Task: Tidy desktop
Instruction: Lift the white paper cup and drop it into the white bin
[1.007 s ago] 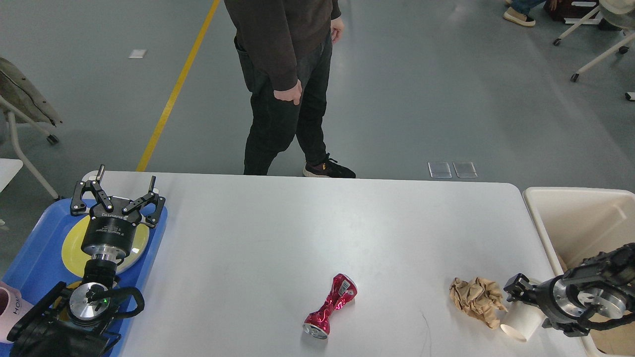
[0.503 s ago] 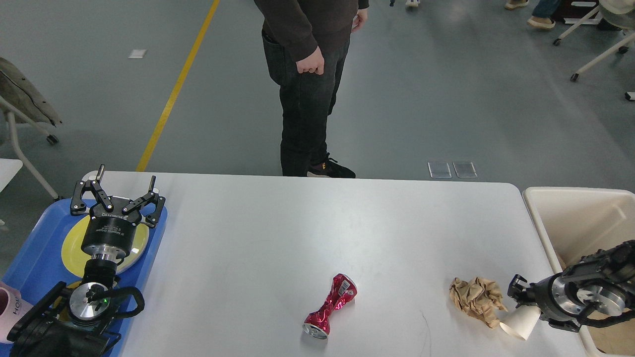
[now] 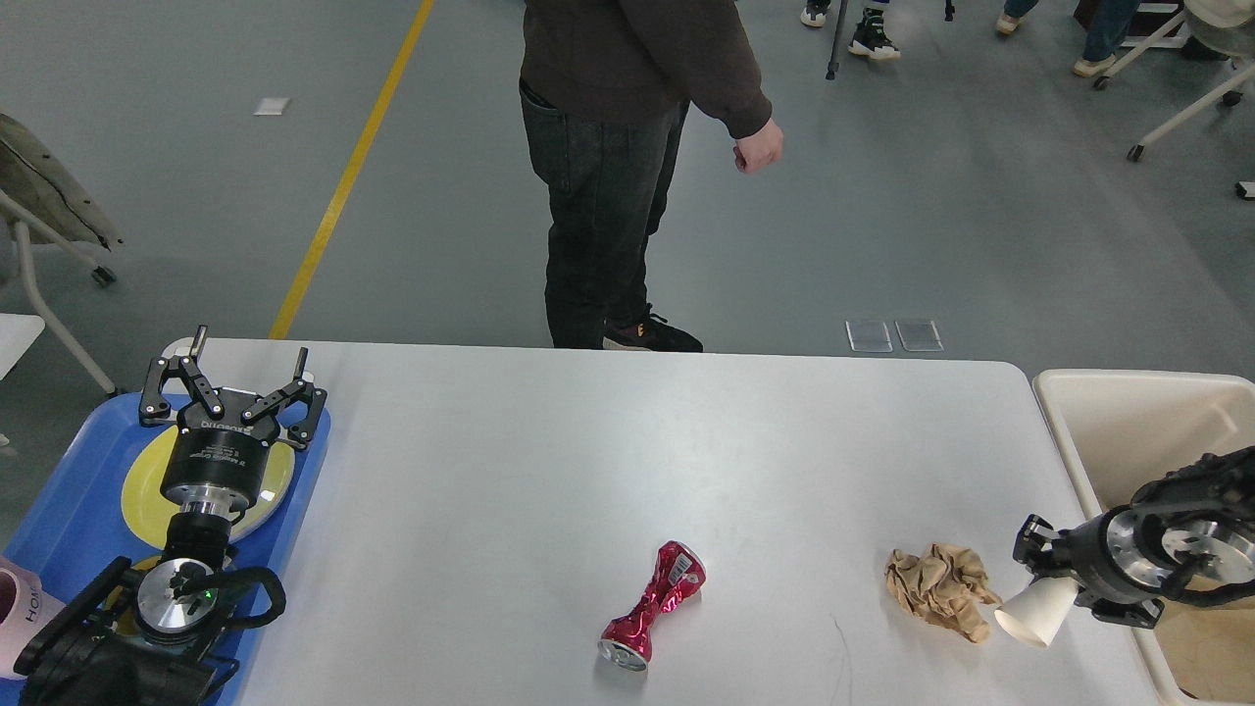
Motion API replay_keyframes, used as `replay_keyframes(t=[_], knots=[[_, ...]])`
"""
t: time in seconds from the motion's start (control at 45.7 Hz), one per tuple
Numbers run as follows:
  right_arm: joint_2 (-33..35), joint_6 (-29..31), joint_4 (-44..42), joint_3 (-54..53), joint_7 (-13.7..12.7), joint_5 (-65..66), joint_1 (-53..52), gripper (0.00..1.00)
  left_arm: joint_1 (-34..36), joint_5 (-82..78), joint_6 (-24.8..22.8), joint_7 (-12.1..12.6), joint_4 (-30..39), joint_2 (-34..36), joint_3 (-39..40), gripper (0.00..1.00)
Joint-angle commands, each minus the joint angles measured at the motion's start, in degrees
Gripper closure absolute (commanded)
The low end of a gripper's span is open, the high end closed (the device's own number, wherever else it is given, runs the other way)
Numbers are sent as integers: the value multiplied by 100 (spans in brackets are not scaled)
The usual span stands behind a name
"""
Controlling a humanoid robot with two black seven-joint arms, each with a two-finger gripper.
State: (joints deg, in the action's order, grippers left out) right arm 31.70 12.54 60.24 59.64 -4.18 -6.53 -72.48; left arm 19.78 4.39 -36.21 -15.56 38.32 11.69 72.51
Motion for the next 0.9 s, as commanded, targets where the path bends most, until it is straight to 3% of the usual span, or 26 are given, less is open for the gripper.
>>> replay_keyframes(t=[0.0, 0.219, 0.591, 0.788, 0.875], knots=[[257, 442, 23, 47, -47, 3, -406, 100, 0, 0, 0, 1, 0, 0, 0, 4], [293, 1057, 777, 679, -531, 20, -1697, 100, 0, 0, 0, 9, 0, 0, 0, 4], [-305, 2033, 2465, 2323, -540, -24, -4817, 100, 0, 0, 0, 1, 0, 0, 9, 4], [-261, 3280, 2870, 2667, -531, -85, -6137, 100, 0, 0, 0, 1, 0, 0, 9, 4], [-261, 3369, 3098, 2675, -531, -85, -6453, 100, 0, 0, 0, 1, 0, 0, 9, 4]])
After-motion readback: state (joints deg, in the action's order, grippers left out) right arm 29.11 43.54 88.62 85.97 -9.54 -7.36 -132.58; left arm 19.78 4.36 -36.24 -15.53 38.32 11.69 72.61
